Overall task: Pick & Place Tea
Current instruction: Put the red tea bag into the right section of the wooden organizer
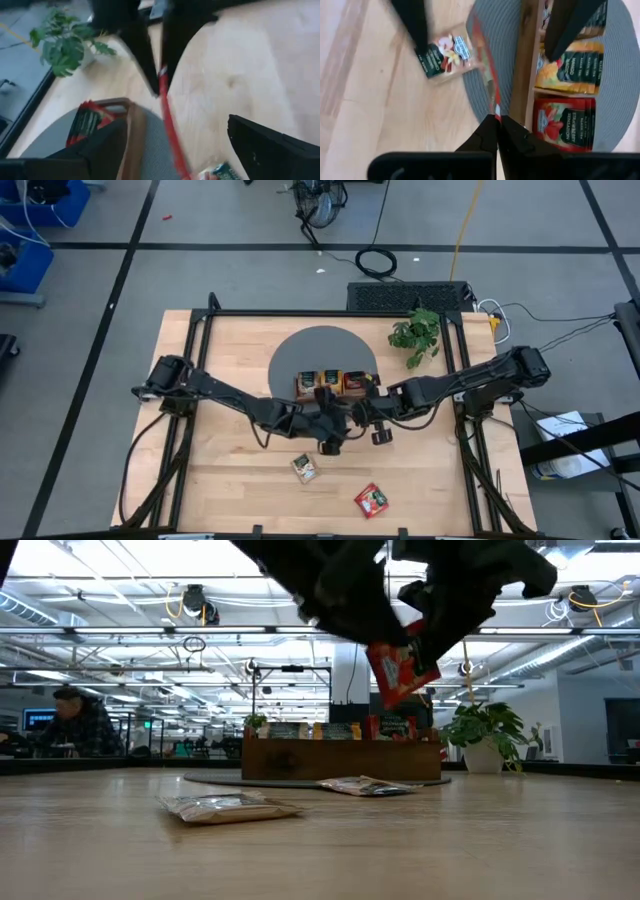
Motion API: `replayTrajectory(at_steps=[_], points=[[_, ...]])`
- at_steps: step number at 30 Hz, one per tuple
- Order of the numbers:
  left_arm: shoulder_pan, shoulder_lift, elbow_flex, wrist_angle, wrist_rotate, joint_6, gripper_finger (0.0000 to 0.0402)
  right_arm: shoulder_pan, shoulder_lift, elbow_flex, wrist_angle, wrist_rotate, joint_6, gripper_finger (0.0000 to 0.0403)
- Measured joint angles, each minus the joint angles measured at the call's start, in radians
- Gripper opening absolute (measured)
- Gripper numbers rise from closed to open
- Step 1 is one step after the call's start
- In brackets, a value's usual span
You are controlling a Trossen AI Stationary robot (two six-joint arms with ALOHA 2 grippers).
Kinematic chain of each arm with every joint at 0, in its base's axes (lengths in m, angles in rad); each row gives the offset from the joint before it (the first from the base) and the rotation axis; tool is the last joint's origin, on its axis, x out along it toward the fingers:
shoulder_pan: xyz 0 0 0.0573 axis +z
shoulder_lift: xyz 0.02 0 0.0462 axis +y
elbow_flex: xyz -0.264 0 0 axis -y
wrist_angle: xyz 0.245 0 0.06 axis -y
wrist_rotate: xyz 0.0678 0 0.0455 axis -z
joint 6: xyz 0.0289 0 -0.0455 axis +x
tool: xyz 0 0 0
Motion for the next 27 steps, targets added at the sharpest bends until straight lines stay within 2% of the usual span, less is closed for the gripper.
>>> replayTrajectory(at_steps=[6,8,12,15,20,27], points=[[0.039,0.027,-0.003,-0.025,0.051,-0.046,0.0286,0.0,-0.001,0.0,0.017,-0.003,-0.008,0.0],[0.045,0.026,-0.003,0.003,0.091,-0.05,0.0263,0.001,0.0,0.0,0.023,-0.003,-0.007,0.0],[0.045,0.022,0.001,0.003,0.09,-0.05,0.0208,0.0,-0.001,0.0,0.025,-0.003,-0.008,0.0],[0.045,0.023,0.002,0.003,0.091,-0.051,0.0148,0.0,-0.001,0.0,0.026,-0.003,-0.008,0.0],[0.049,0.023,0.002,0.001,0.094,-0.04,0.002,0.0,-0.001,0.0,0.028,-0.005,-0.008,0.0],[0.044,0.023,0.003,-0.002,0.095,-0.023,0.0007,0.0,-0.016,-0.001,0.027,-0.011,-0.084,0.0008]])
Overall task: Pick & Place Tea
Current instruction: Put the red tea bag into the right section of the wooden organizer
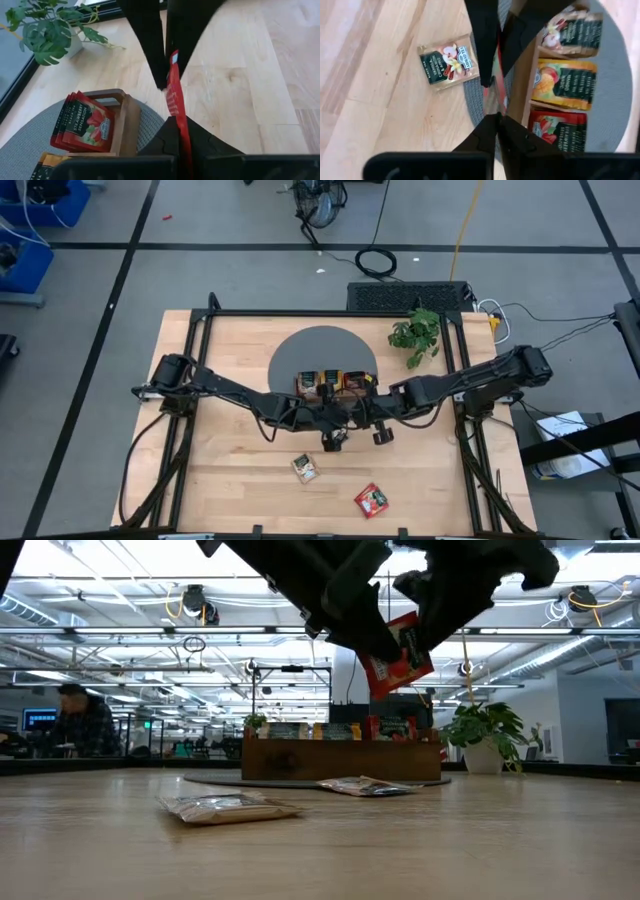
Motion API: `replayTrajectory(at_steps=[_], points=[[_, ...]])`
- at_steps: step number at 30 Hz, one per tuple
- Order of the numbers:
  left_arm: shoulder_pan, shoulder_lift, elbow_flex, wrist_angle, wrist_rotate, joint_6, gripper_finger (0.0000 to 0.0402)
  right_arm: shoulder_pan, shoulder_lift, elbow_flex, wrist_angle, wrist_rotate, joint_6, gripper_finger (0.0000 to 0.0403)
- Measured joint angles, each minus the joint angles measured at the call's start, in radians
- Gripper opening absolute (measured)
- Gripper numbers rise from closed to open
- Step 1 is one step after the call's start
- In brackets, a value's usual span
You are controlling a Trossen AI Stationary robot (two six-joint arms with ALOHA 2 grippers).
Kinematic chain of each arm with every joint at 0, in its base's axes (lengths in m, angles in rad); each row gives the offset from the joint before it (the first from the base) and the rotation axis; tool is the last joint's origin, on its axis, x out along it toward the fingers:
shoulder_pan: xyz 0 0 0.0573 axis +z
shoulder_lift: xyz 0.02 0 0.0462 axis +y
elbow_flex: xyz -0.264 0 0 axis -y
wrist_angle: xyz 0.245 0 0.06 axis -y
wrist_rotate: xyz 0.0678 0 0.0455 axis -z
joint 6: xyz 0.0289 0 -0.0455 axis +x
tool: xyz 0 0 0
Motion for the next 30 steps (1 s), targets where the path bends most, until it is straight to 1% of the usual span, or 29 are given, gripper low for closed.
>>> replayTrajectory(at_steps=[4,8,10,12,15,18,20,23,26,30], points=[[-0.009,0.0,0.001,-0.013,0.001,0.014,0.0006,0.0,-0.06,0.0,0.003,0.001,0.01,0.0033],[-0.027,0.0,0.001,-0.021,-0.003,0.041,0.0006,0.0,-0.137,-0.003,-0.006,0.0,0.071,0.0072],[-0.038,-0.001,0.001,-0.018,-0.007,0.063,0.0005,0.003,-0.2,-0.043,0.053,-0.012,0.105,0.0094],[-0.052,-0.002,0.001,-0.012,-0.016,0.092,0.0005,0.011,-0.275,-0.133,0.21,-0.043,0.124,0.0114],[-0.076,-0.008,0.001,0.007,-0.027,0.127,0.0007,0.031,-0.386,-0.319,0.473,-0.074,0.147,0.0138],[-0.1,-0.032,0.001,0.018,-0.081,0.157,0.0004,0.054,-0.478,-0.499,0.727,-0.078,0.191,0.0154],[-0.106,-0.037,0.001,0.072,-0.107,0.179,0.0006,0.072,-0.519,-0.61,0.895,-0.077,0.21,0.0159],[-0.112,-0.045,0.0,0.138,-0.109,0.227,0.0007,0.105,-0.531,-0.759,1.176,-0.08,0.219,0.0161],[-0.113,-0.049,0.001,0.19,-0.108,0.252,0.0005,0.13,-0.527,-0.879,1.421,-0.078,0.21,0.0158],[-0.113,-0.048,0.001,0.232,-0.107,0.27,0.0009,0.138,-0.506,-1.003,1.663,-0.075,0.189,0.0156]])
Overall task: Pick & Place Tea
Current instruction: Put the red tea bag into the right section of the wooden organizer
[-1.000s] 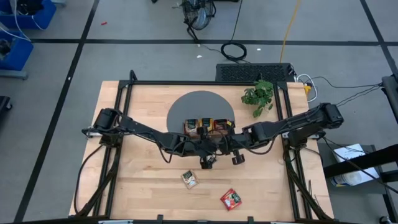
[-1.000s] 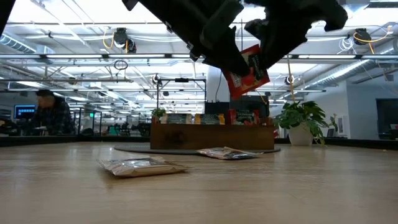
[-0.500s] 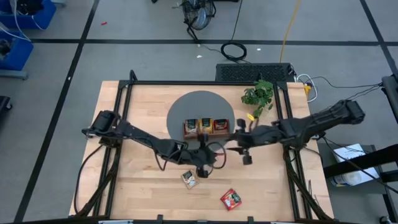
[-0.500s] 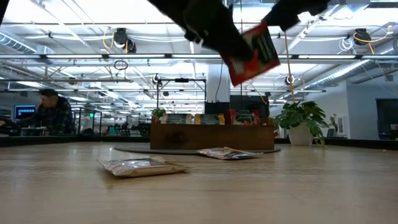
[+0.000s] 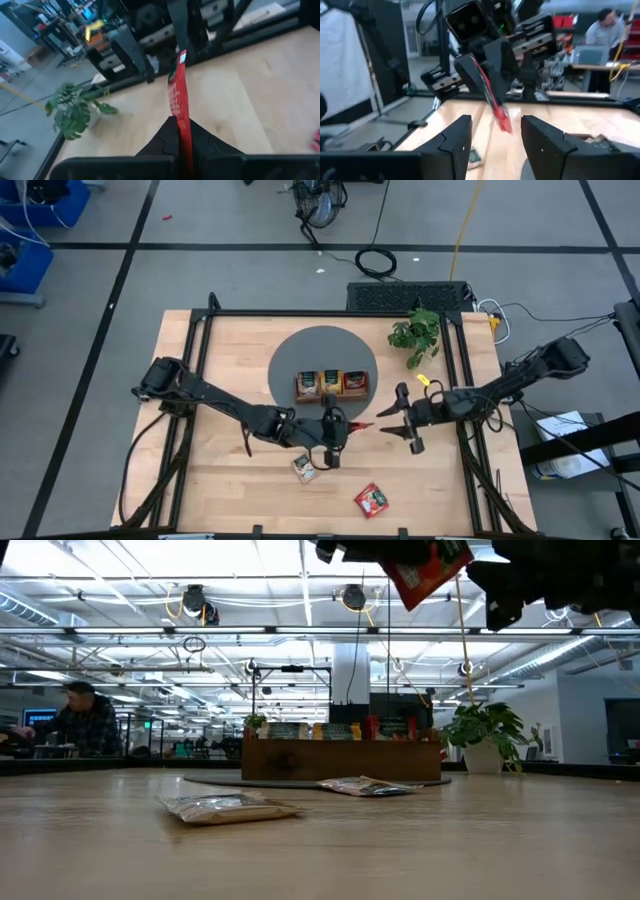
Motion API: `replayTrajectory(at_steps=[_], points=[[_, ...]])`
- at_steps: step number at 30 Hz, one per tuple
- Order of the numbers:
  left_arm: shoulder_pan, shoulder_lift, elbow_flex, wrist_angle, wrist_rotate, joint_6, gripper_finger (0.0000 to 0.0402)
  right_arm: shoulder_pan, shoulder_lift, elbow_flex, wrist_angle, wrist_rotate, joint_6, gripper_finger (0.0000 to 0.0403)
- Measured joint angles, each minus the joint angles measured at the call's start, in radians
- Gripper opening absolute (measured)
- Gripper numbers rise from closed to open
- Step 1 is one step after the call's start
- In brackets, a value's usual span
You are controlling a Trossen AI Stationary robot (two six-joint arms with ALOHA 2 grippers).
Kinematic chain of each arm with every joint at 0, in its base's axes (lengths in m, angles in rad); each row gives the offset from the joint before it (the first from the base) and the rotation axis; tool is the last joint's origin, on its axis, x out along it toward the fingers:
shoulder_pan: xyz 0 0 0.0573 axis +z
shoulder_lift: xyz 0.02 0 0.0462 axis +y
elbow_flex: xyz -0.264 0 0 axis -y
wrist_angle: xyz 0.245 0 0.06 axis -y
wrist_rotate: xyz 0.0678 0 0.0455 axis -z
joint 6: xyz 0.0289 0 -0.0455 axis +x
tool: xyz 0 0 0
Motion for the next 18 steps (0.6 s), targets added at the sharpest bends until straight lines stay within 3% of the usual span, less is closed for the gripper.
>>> replayTrajectory(at_steps=[5,11,18], points=[[0.009,0.001,0.0,0.064,0.003,0.0,0.0008,-0.009,0.049,-0.051,0.14,0.004,-0.008,0.0156],[0.029,0.001,0.0,0.134,0.115,-0.008,0.0005,-0.009,0.16,-0.015,0.298,0.003,-0.107,0.0155],[0.038,0.001,0.0,0.132,0.109,-0.008,0.0006,-0.009,0.242,0.038,0.331,-0.004,-0.142,0.0153]])
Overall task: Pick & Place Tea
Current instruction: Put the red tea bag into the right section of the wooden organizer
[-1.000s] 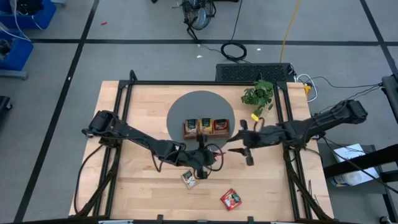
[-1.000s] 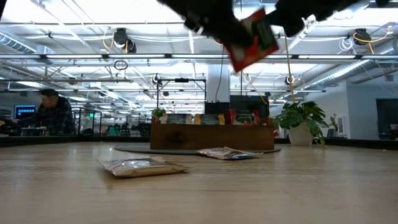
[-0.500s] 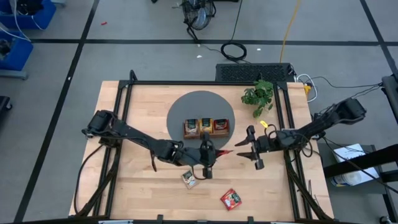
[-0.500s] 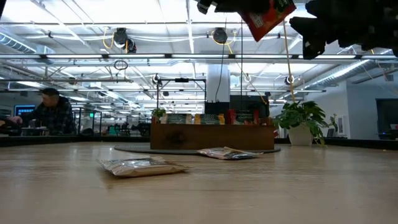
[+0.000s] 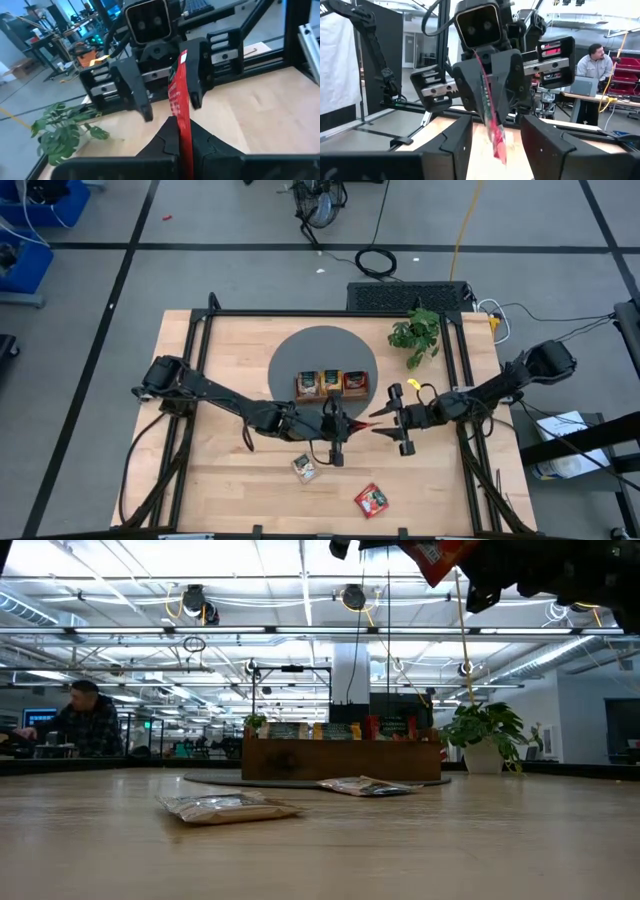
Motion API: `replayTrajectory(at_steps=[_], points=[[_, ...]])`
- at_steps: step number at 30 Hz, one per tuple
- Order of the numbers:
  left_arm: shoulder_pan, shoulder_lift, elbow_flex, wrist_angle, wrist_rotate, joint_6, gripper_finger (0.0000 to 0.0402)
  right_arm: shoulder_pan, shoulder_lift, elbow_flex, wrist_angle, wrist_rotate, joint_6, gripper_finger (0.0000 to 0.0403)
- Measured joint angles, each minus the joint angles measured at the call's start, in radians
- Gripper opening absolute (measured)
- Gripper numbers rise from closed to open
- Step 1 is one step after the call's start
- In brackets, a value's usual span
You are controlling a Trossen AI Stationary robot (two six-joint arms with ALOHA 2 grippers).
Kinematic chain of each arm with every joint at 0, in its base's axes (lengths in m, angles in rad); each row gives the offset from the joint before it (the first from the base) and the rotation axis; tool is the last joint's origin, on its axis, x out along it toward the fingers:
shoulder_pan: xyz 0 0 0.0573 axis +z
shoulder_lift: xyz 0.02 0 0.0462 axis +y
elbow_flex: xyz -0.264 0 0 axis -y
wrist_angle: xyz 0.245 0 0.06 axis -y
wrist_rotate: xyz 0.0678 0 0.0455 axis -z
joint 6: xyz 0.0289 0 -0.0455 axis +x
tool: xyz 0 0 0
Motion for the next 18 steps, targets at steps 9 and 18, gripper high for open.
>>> replayTrajectory(at_steps=[9,18], points=[[0.002,0.0,0.0,-0.026,0.0,-0.005,0.0006,0.0,0.039,0.035,-0.012,0.0,-0.032,0.0046],[0.0,0.0,0.0,-0.114,-0.012,-0.015,0.0052,-0.034,0.008,0.059,-0.199,0.002,0.027,0.0001]])
